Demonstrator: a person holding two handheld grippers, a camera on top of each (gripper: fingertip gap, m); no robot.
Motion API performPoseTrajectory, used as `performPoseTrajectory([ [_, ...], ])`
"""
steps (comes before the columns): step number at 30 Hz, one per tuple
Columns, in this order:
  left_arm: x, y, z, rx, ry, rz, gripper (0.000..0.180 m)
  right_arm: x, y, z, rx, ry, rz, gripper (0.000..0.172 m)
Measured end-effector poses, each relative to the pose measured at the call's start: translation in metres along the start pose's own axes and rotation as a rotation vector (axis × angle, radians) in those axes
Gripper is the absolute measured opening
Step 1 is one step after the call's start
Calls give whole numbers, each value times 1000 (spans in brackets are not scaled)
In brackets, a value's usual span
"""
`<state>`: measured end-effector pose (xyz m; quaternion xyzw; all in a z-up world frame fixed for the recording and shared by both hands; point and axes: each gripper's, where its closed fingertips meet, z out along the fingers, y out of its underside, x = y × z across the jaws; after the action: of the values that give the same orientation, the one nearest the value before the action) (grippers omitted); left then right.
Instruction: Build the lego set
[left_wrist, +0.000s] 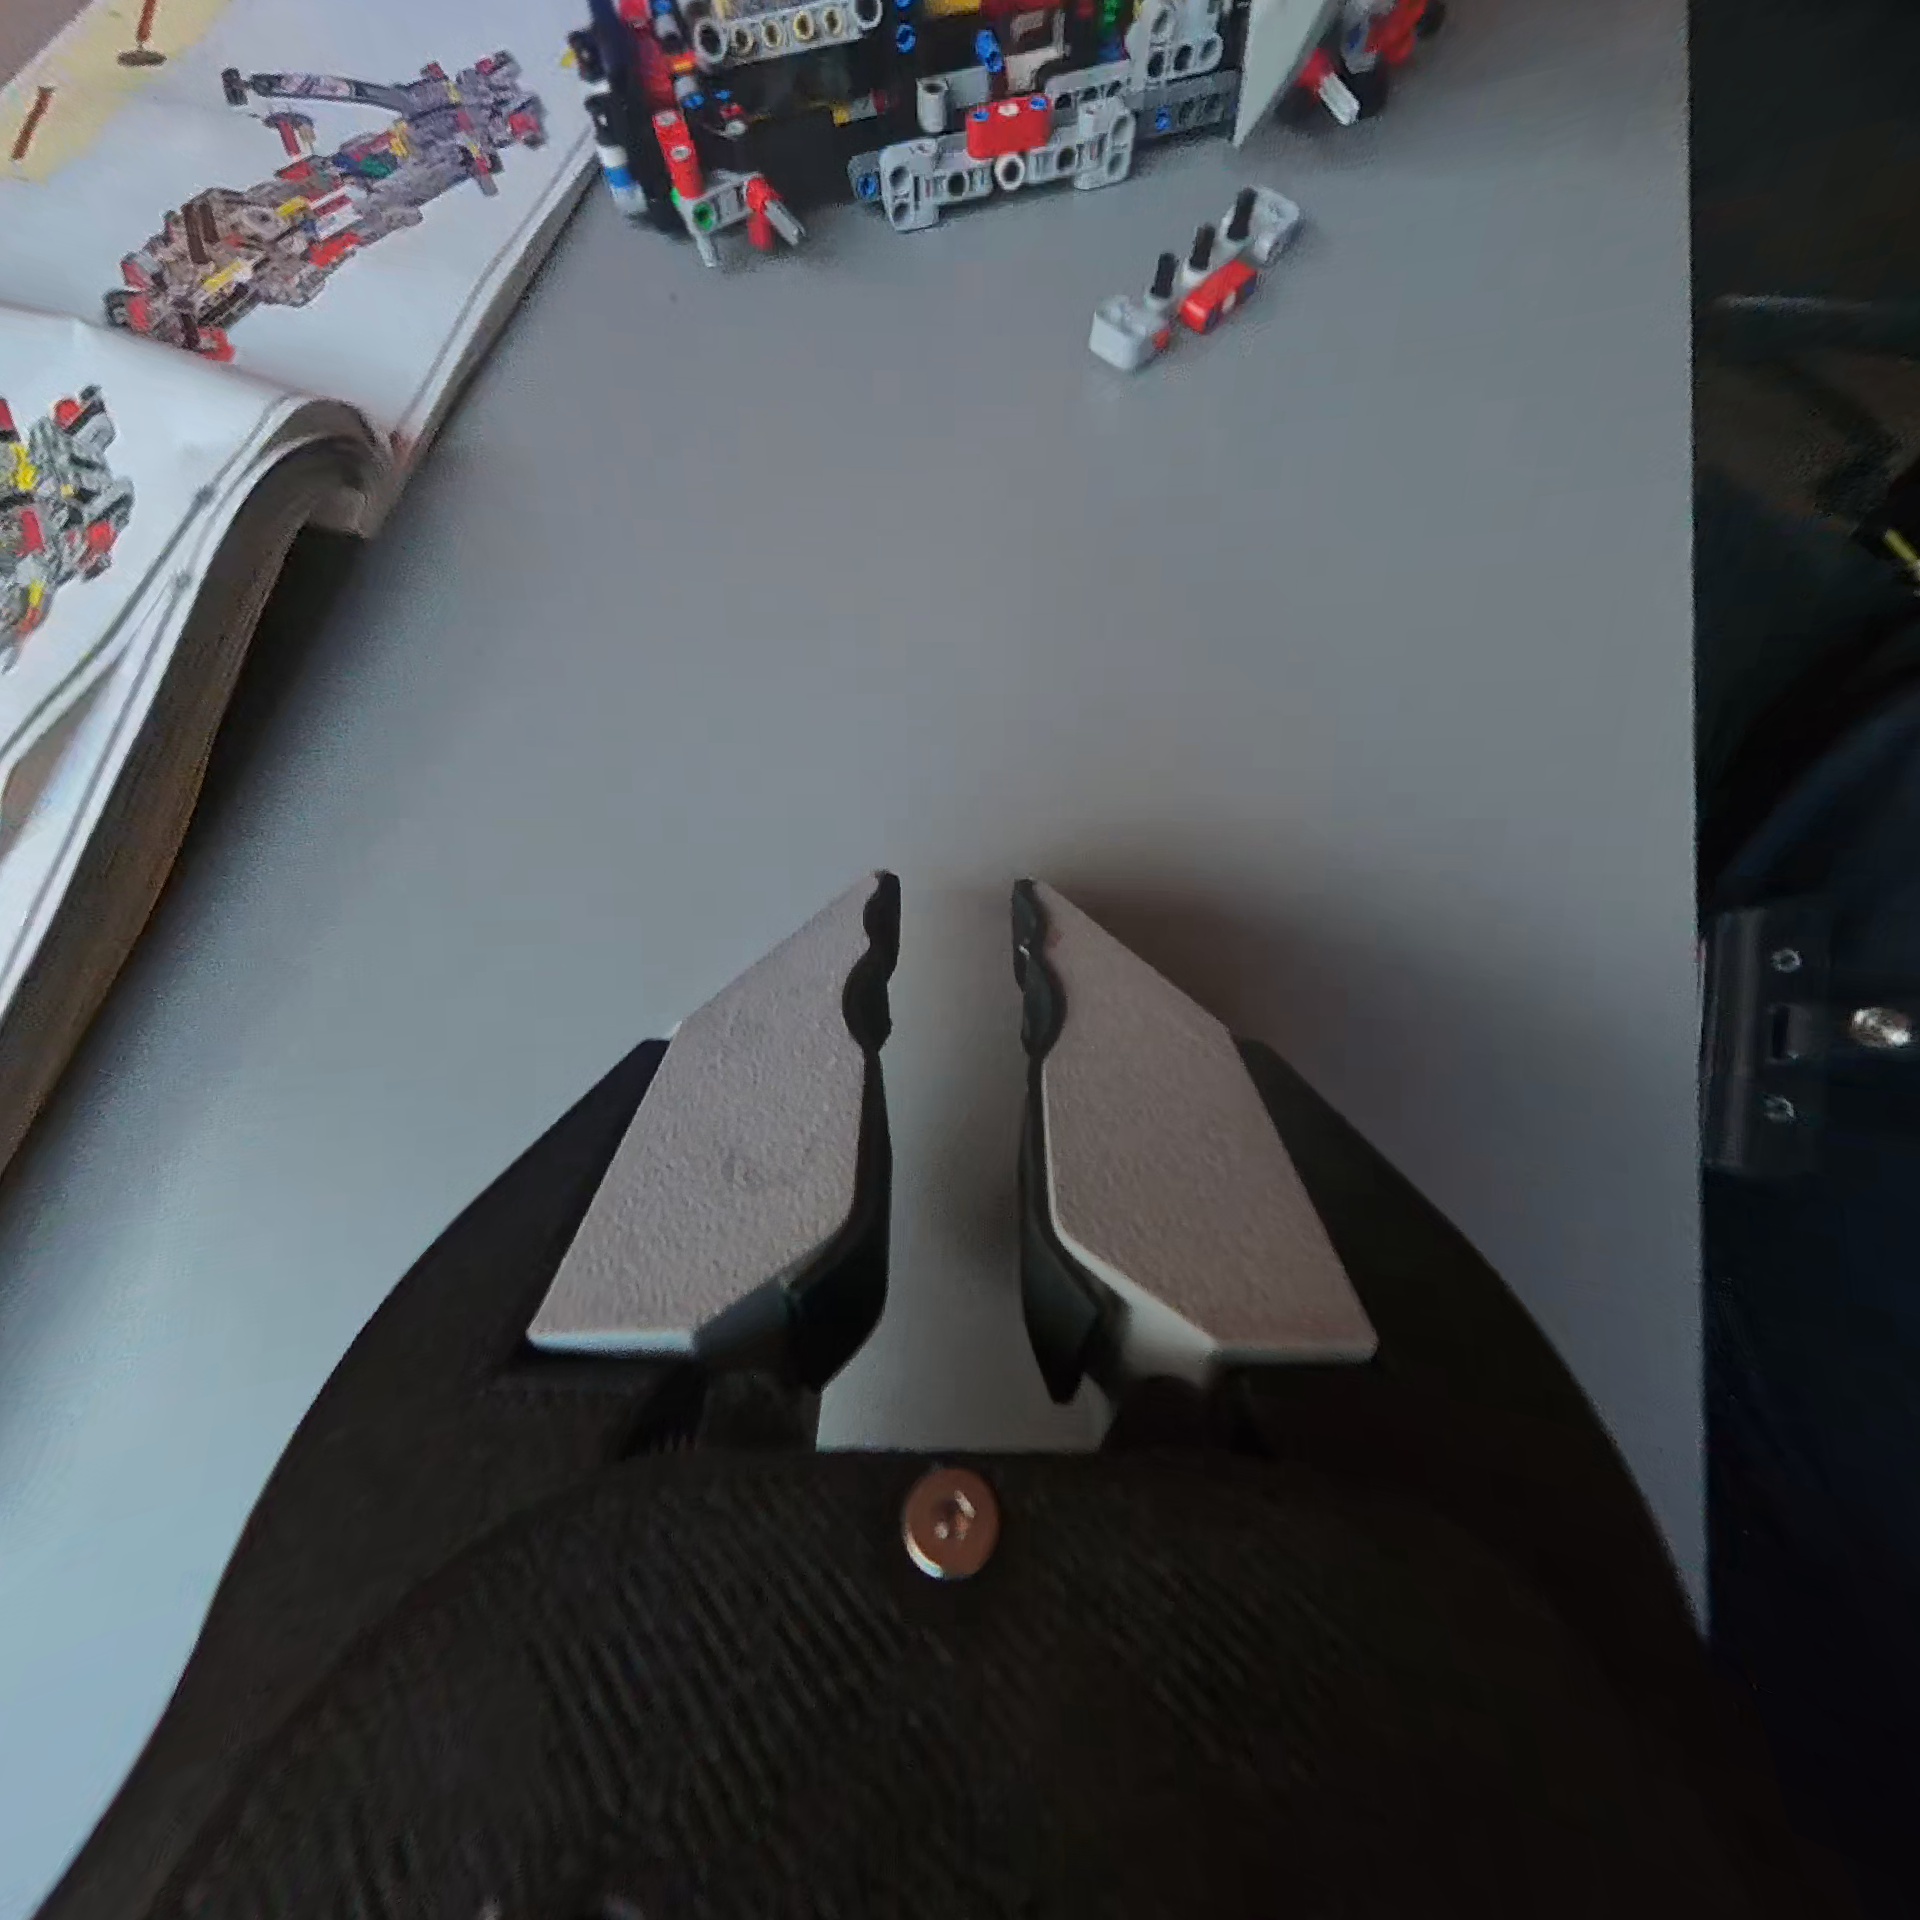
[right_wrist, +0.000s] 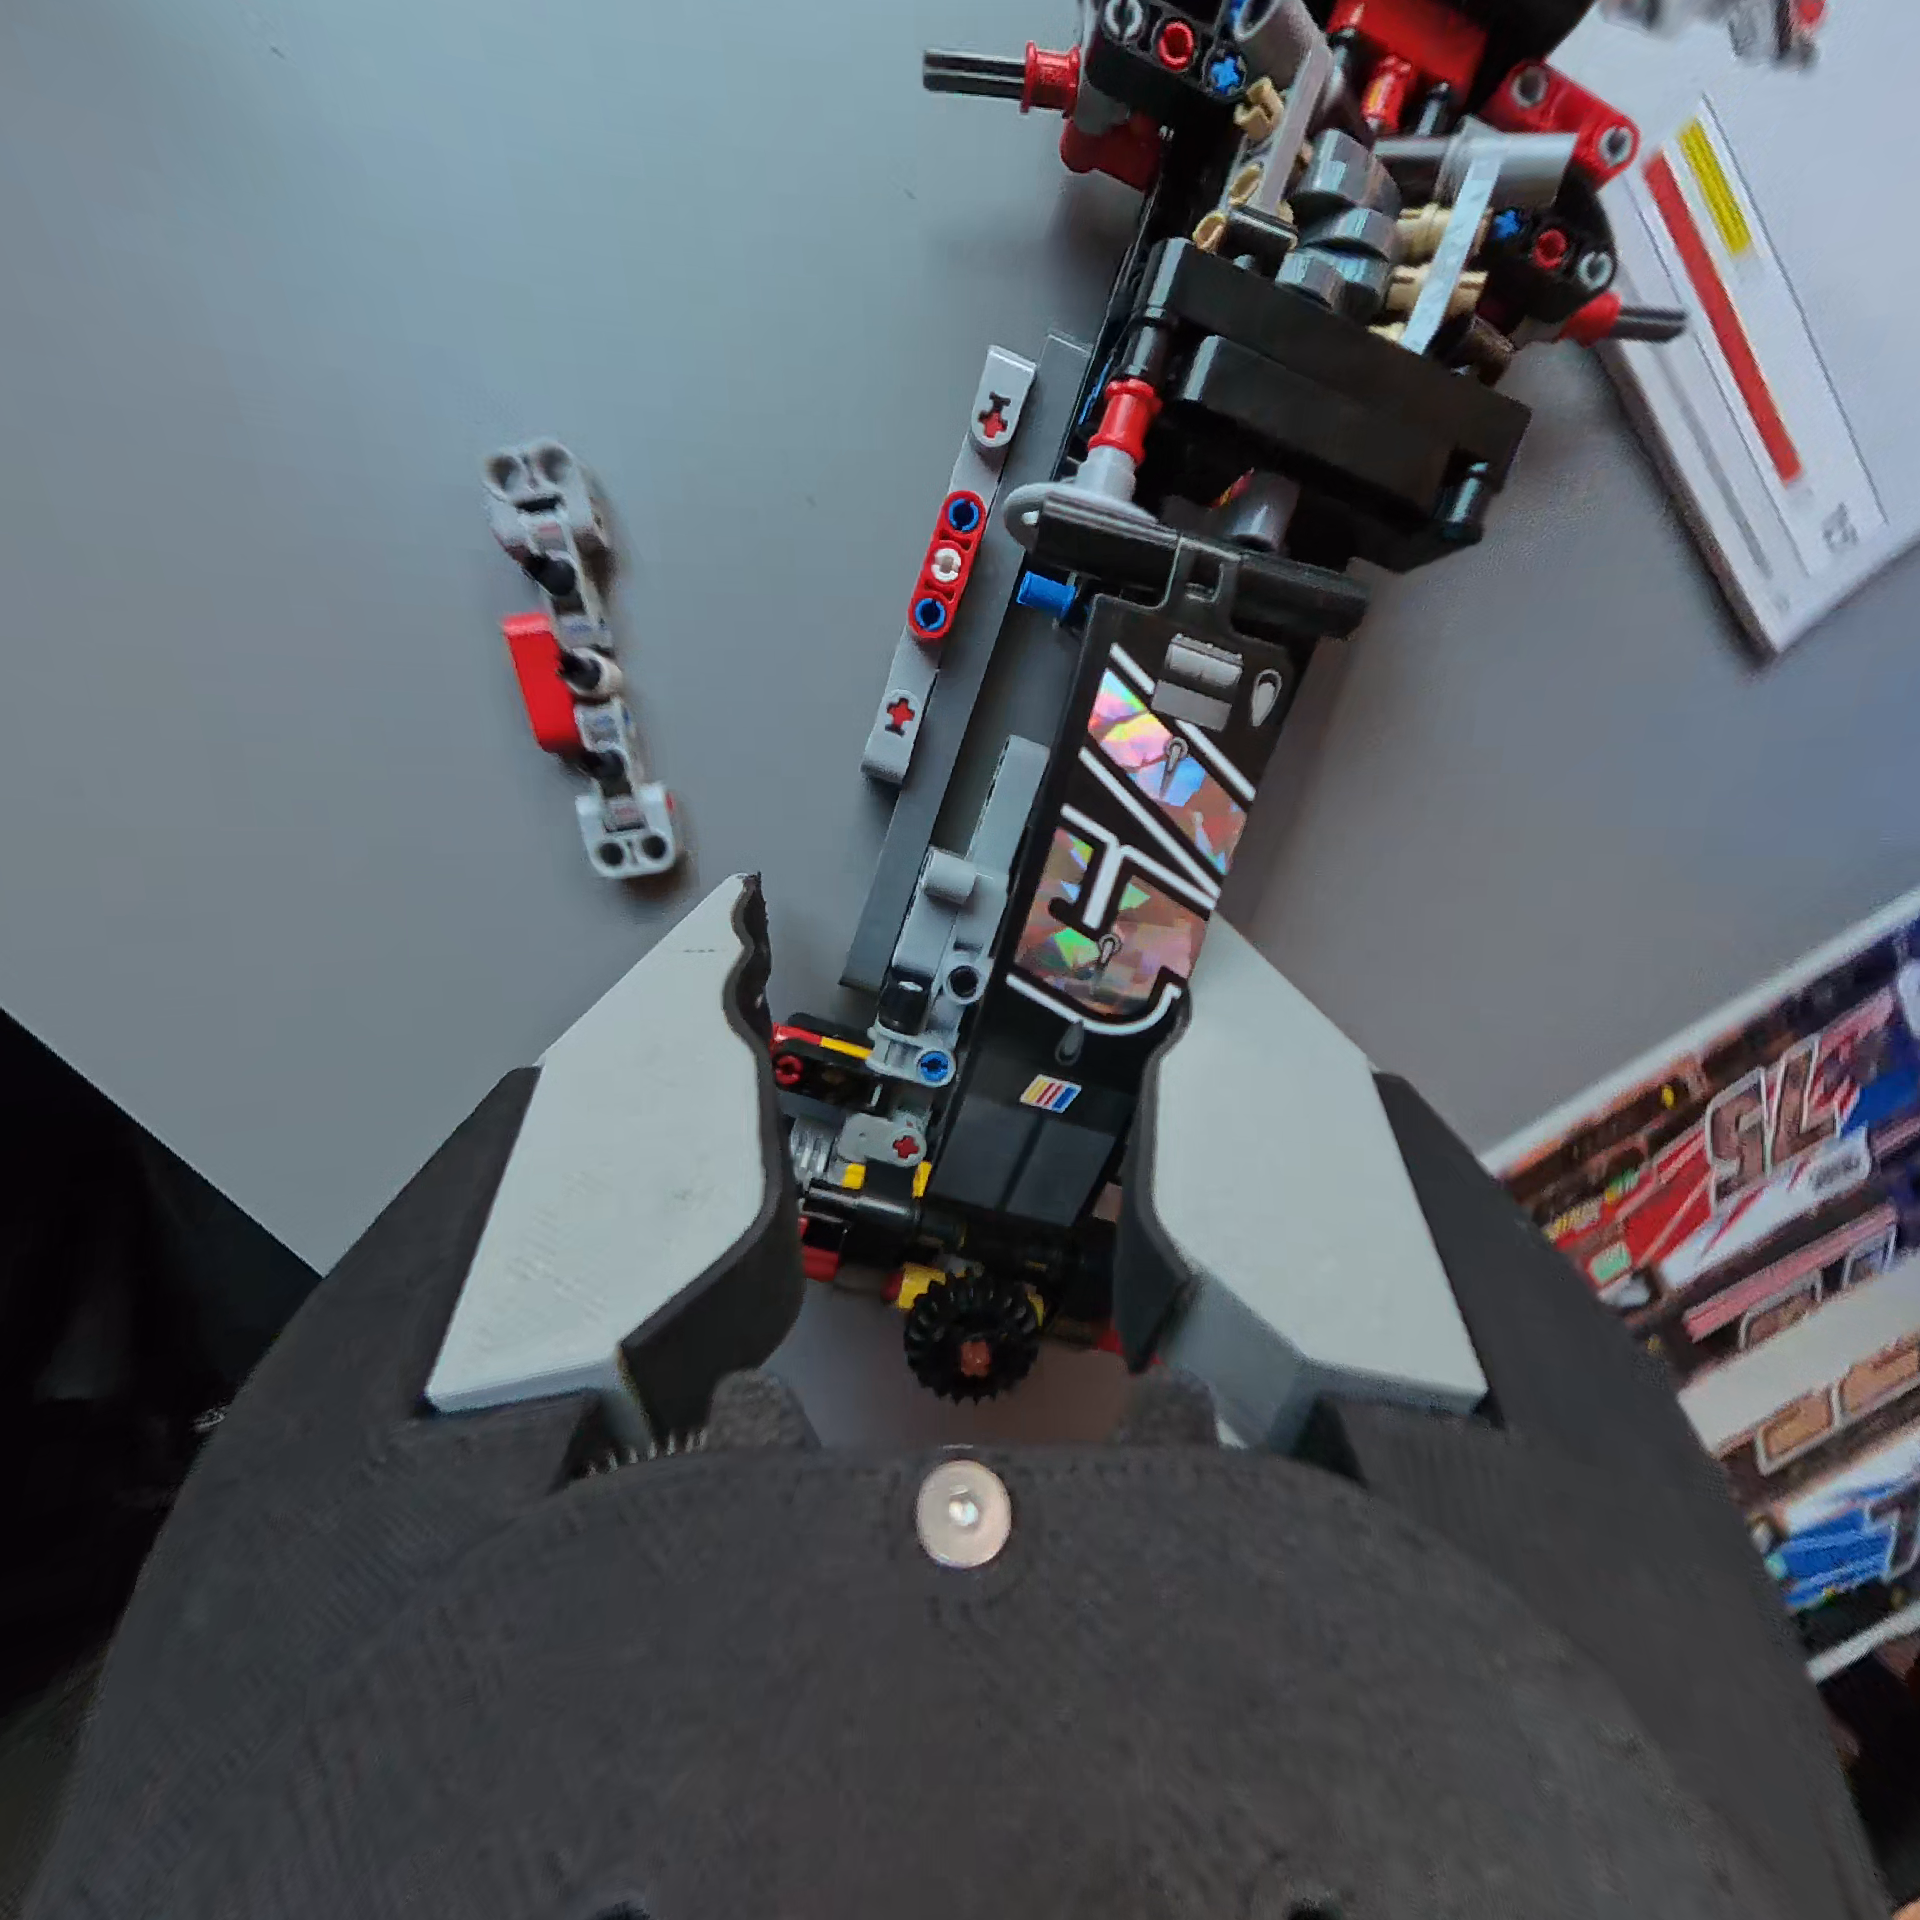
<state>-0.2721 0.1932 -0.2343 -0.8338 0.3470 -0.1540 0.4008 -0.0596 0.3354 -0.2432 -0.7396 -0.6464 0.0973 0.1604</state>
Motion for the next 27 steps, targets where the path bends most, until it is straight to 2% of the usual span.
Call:
performPoseTrajectory([
  [5,8,18,-27,5,-111,84,18,-22,-39,12,-24,-90,-168,66],
  [7,5,23,-33,1,-167,97,19,-31,-53,16,-35,-123,-248,56],
  [9,-2,20,-40,37,-230,89,22,-46,-69,19,-34,-188,-287,59],
  [11,-3,21,-42,49,-216,60,25,-62,-85,23,-18,-249,-317,68],
  [15,-8,22,-45,63,-191,-21,23,-88,-109,29,-7,-301,-428,66],
  [18,-11,16,-54,130,-194,-63,18,-101,-120,28,7,-343,-434,66],
  [22,-12,11,-64,206,-166,-114,17,-96,-123,11,86,-304,-394,69],
  [25,-11,14,-59,178,-122,-143,17,-85,-116,-12,191,-241,-310,69],
  [27,-8,17,-54,140,-109,-122,6,-90,-107,-32,280,-221,-255,64],
])
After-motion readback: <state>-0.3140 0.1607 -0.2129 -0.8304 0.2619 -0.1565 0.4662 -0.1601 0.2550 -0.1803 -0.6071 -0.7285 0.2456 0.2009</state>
